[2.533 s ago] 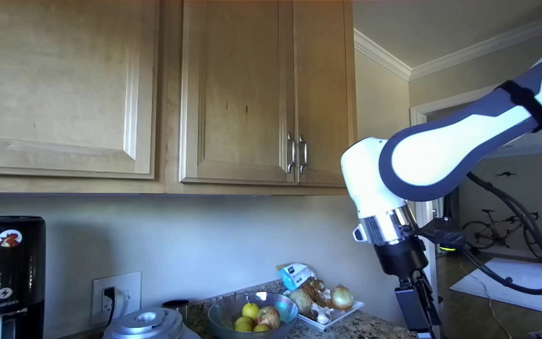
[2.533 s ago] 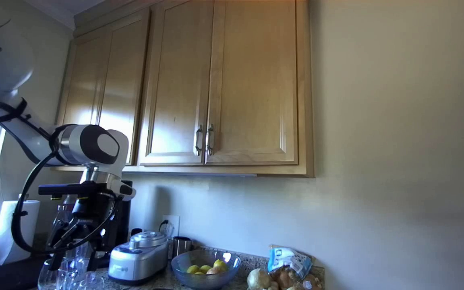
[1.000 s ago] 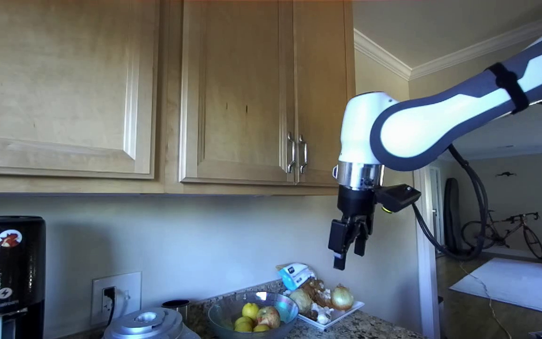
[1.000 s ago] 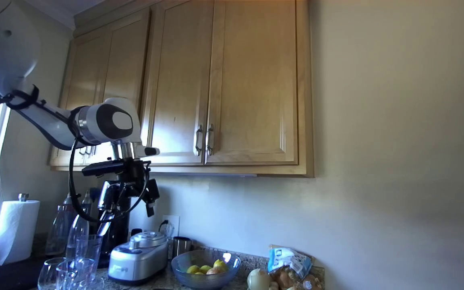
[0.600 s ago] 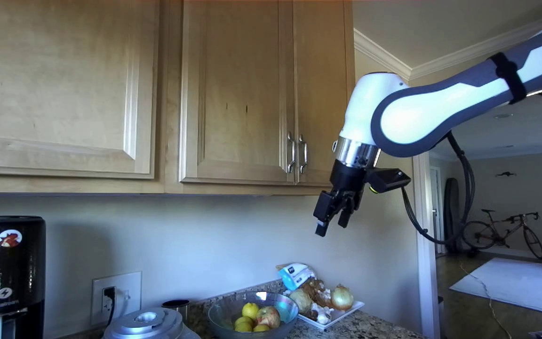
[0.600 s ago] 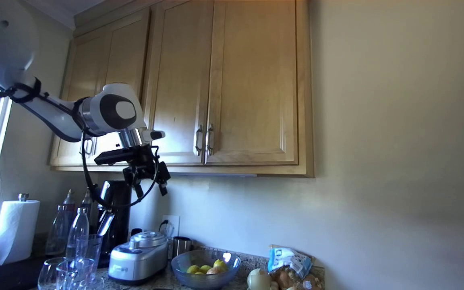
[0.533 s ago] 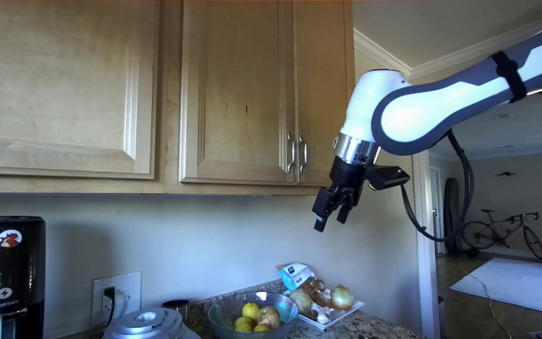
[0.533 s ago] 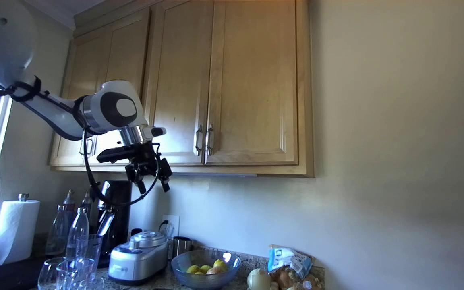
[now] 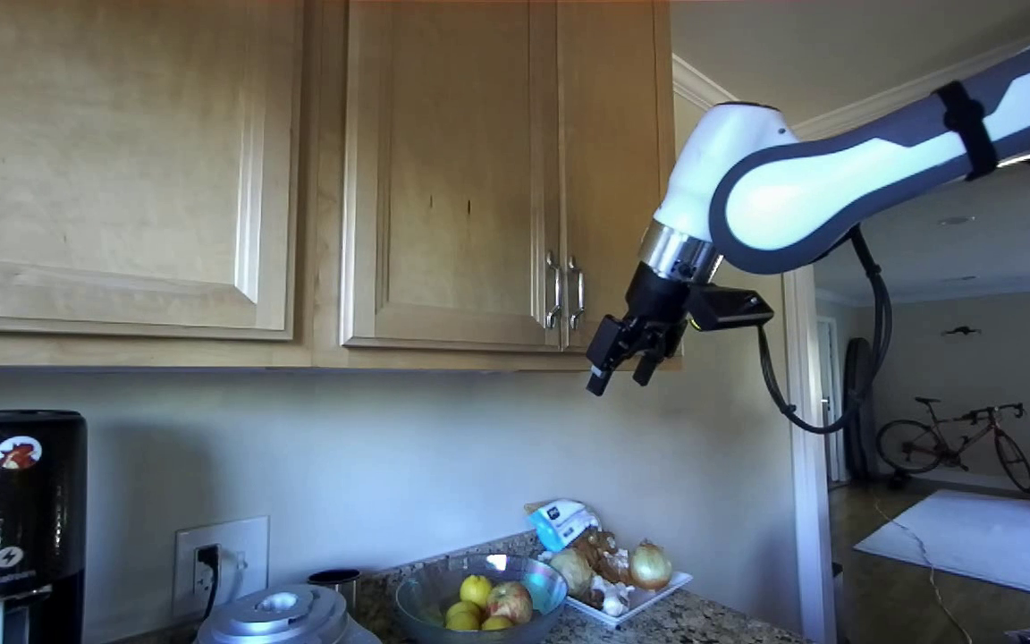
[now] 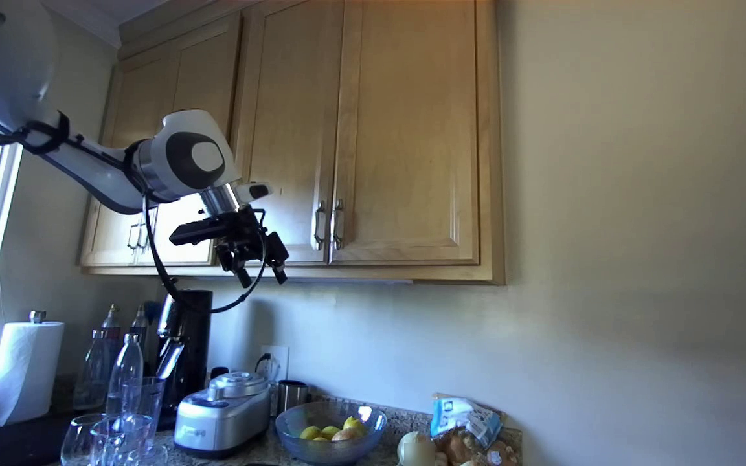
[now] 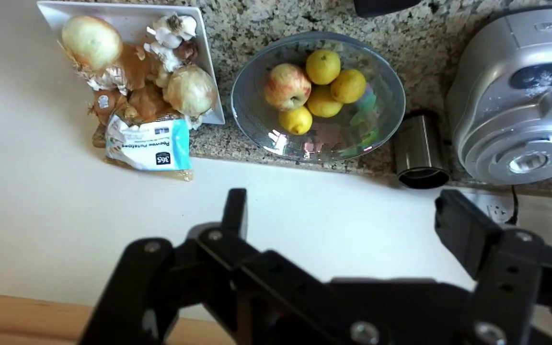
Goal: Open the top cupboard doors
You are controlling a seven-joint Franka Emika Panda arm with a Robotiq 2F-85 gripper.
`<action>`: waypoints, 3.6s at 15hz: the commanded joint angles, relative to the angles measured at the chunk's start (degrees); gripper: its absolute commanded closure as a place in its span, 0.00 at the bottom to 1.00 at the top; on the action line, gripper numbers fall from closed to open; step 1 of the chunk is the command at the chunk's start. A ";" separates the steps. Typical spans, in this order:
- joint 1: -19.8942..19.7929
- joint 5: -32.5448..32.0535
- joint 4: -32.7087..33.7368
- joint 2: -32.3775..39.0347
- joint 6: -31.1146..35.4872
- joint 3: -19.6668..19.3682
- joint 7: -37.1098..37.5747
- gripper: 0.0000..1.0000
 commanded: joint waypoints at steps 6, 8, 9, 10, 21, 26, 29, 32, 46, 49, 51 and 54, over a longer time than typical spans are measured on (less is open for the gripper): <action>-0.88 -0.89 1.61 -0.84 1.27 -1.50 -0.91 0.00; -1.55 -0.88 3.82 -0.62 1.92 -2.41 -0.74 0.00; -2.02 -0.97 5.19 -0.09 2.44 -2.67 -0.36 0.00; -2.35 -0.94 6.13 0.06 2.75 -3.01 -0.39 0.00; -7.46 -2.71 15.60 7.80 10.42 -3.90 1.74 0.00; -6.90 -2.16 20.04 13.02 11.49 -4.18 2.38 0.00; -6.43 -1.59 22.43 15.23 11.70 -4.38 3.72 0.00; -6.05 -1.70 24.24 16.43 12.08 -4.39 5.37 0.00; -4.80 -1.89 24.24 14.53 9.44 -4.00 6.69 0.90; -5.04 -3.35 22.84 13.63 9.92 -4.25 5.60 0.92; -4.66 -3.10 20.99 12.05 11.02 -4.88 3.31 0.92; -3.88 -1.69 17.94 9.09 12.72 -6.08 -1.81 0.92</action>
